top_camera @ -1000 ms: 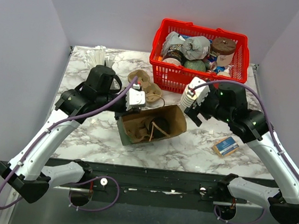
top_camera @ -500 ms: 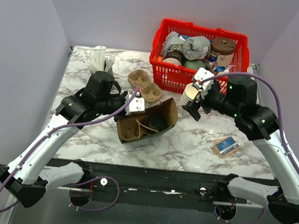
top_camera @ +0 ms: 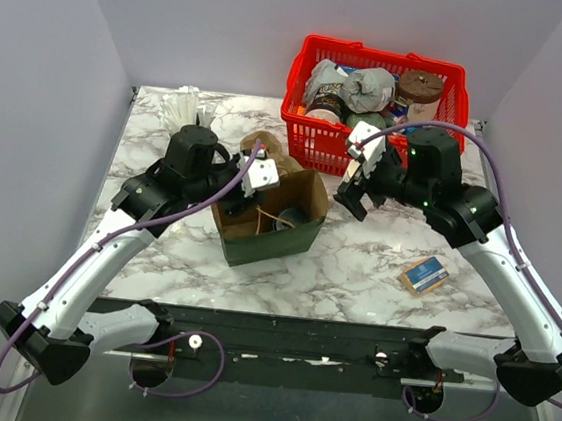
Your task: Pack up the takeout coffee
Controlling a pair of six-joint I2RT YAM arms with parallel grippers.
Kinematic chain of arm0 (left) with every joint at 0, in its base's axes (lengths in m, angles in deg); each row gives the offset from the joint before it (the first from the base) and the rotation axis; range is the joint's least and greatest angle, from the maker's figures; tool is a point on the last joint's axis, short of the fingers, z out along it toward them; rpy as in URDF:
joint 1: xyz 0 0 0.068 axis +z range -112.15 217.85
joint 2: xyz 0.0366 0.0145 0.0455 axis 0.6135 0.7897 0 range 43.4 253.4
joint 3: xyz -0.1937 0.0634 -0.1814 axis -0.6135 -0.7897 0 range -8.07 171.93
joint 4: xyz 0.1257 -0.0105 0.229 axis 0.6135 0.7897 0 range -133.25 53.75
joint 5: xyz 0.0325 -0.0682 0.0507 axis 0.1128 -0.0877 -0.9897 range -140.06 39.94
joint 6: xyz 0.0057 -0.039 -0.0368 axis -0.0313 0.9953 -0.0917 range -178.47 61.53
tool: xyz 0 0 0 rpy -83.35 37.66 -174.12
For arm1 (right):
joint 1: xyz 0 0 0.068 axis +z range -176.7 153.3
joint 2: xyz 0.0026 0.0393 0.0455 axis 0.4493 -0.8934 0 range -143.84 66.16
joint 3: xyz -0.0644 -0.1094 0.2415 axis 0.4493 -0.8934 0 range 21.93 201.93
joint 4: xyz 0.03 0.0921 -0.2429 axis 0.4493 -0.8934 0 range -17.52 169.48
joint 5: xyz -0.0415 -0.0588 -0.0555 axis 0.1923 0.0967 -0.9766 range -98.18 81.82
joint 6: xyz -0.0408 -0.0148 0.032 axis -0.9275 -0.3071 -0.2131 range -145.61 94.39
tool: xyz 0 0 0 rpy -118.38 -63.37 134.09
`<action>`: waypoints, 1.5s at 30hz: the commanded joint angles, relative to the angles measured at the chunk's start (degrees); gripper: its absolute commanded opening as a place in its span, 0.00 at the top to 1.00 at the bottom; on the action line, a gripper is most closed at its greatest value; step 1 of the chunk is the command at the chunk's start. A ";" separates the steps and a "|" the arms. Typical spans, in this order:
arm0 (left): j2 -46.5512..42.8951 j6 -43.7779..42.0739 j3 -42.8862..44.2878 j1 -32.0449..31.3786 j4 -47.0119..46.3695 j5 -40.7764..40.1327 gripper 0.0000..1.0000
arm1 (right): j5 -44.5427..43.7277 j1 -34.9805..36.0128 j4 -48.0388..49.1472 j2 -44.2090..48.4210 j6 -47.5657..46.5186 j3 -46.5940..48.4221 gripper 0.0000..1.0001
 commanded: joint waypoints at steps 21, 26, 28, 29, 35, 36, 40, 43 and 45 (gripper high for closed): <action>17.20 24.08 21.92 30.09 -8.23 -3.93 0.30 | 14.70 -12.32 16.66 -13.23 8.31 4.64 0.00; 25.53 21.89 26.74 32.72 -8.77 1.43 0.35 | 15.22 -12.59 18.42 -14.54 9.01 4.63 0.00; 28.88 20.40 29.82 33.35 -5.62 4.41 0.39 | 14.53 -12.59 18.42 -15.25 8.57 5.06 0.00; 31.68 20.13 32.27 33.87 -4.99 5.48 0.39 | 14.09 -12.67 18.42 -15.51 8.57 5.33 0.00; 38.20 14.78 37.55 39.58 -0.95 18.02 0.34 | 12.68 -12.85 17.90 -17.62 7.43 6.47 0.00; 39.08 9.37 38.79 40.37 0.88 19.54 0.34 | 12.76 -12.85 17.55 -17.88 7.43 6.65 0.00; 44.09 -3.20 45.20 41.52 12.99 22.27 0.35 | 12.42 -12.85 16.49 -19.38 7.60 8.05 0.00; 47.00 -8.15 47.50 41.61 16.18 22.10 0.36 | 12.15 -12.85 16.14 -19.91 7.60 8.49 0.00; 48.06 -9.49 47.15 41.61 16.37 22.71 0.37 | 12.32 -12.85 15.35 -20.35 7.26 8.76 0.00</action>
